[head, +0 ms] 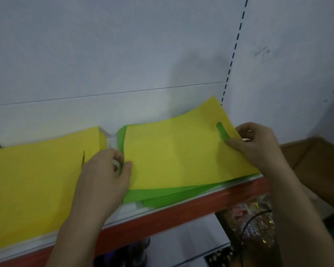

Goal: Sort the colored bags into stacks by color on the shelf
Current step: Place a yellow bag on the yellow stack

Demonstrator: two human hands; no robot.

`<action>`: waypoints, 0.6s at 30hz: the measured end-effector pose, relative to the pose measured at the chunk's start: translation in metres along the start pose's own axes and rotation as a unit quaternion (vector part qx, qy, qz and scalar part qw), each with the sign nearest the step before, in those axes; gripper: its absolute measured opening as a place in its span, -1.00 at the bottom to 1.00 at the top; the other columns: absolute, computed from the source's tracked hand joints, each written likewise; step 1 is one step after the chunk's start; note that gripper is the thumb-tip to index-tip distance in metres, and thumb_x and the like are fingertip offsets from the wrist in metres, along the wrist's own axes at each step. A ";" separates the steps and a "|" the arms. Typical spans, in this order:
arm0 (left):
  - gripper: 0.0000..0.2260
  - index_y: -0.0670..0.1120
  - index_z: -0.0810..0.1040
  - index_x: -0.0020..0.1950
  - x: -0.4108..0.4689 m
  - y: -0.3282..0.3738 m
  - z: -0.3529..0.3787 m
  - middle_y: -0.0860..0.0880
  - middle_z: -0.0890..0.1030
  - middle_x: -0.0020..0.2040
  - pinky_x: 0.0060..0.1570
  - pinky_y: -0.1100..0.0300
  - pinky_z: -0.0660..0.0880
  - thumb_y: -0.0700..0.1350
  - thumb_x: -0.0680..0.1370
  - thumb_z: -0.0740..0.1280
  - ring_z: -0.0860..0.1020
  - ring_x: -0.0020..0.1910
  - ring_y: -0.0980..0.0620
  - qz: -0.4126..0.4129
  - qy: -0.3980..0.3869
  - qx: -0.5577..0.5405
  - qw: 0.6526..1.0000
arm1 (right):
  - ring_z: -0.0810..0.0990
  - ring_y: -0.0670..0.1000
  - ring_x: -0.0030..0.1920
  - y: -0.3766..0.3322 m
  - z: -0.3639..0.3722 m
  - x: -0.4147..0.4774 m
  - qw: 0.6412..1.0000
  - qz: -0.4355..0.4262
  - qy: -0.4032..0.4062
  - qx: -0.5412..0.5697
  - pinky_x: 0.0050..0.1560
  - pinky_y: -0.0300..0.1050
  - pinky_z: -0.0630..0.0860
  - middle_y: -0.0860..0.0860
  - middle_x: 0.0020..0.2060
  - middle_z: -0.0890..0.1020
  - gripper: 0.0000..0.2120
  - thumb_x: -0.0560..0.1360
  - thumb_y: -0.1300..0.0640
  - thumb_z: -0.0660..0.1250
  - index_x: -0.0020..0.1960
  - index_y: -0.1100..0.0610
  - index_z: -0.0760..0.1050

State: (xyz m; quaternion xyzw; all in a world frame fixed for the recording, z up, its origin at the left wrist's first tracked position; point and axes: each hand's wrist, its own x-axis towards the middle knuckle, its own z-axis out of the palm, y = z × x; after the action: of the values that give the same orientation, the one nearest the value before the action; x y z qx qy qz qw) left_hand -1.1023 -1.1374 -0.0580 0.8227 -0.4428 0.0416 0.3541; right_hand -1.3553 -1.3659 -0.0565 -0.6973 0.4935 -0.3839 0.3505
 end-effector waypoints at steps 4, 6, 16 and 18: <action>-0.91 0.03 0.52 -0.10 0.004 0.002 0.000 0.01 0.49 0.05 -0.01 0.06 0.42 -0.06 0.51 0.42 0.51 -0.02 -0.04 0.011 0.016 0.013 1.000 | 0.62 0.05 -0.09 0.002 0.001 0.002 0.994 -0.035 0.002 -0.108 -0.18 -0.02 0.56 0.02 -0.11 0.65 -0.87 0.42 0.00 0.54 -0.12 -0.10 0.60; -0.93 0.01 0.52 -0.09 0.005 0.003 -0.003 0.05 0.54 -0.09 -0.13 0.07 0.38 -0.06 0.54 0.39 0.53 -0.12 -0.02 0.002 0.035 0.003 0.999 | 0.61 0.00 -0.11 -0.001 -0.001 0.000 0.992 -0.068 0.006 -0.108 -0.23 -0.12 0.47 -0.07 -0.13 0.64 -0.90 0.46 0.04 0.50 -0.12 -0.06 0.59; -0.96 -0.01 0.49 0.00 -0.014 -0.043 -0.051 0.10 0.56 -0.20 -0.28 0.26 0.35 -0.08 0.58 0.33 0.50 -0.21 0.19 -0.061 0.130 -0.060 0.988 | 0.65 0.09 -0.18 -0.045 0.039 -0.028 0.992 -0.124 -0.019 -0.001 -0.19 0.06 0.59 0.01 -0.20 0.67 -0.90 0.49 0.09 0.48 -0.07 0.01 0.56; -0.94 -0.03 0.50 0.02 -0.020 -0.065 -0.066 0.08 0.58 -0.20 -0.28 0.19 0.35 -0.10 0.58 0.34 0.51 -0.21 0.19 -0.074 0.142 -0.043 0.986 | 0.65 0.08 -0.20 -0.060 0.060 -0.039 0.989 -0.138 -0.044 0.006 -0.23 0.03 0.57 0.01 -0.20 0.66 -0.89 0.49 0.09 0.47 -0.06 0.01 0.55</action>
State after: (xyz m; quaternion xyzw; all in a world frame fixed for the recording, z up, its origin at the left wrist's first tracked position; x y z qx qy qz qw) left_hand -1.0491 -1.0587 -0.0517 0.8227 -0.3273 0.1126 0.4510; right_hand -1.2860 -1.3063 -0.0389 -0.7728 0.3745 -0.4006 0.3193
